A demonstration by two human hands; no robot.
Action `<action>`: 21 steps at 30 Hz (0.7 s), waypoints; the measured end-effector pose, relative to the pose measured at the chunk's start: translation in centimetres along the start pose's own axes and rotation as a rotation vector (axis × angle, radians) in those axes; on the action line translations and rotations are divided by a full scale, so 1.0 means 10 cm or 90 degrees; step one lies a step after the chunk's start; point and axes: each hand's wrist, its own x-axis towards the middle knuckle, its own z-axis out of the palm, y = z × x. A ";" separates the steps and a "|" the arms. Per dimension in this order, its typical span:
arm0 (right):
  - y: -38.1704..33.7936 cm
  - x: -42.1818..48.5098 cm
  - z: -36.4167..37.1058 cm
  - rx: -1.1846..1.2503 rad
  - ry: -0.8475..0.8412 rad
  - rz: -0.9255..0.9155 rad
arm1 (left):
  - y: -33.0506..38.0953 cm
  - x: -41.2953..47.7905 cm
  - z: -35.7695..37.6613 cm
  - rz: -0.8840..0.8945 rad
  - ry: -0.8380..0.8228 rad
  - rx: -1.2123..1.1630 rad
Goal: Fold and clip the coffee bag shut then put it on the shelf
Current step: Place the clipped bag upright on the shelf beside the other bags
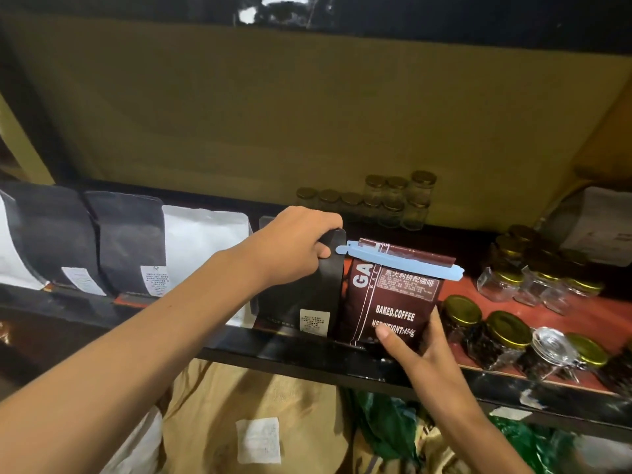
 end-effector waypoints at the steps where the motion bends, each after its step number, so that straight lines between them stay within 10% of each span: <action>1: 0.02 -0.02 -0.01 0.001 0.007 -0.002 | 0.00 -0.01 0.01 0.002 0.002 0.005; 13: -0.01 -0.20 0.02 -0.040 0.097 -0.055 | -0.11 -0.23 0.20 0.113 0.167 0.092; 21: -0.62 -0.31 0.17 -0.633 0.239 -0.370 | -0.06 -0.40 0.31 0.147 0.191 0.201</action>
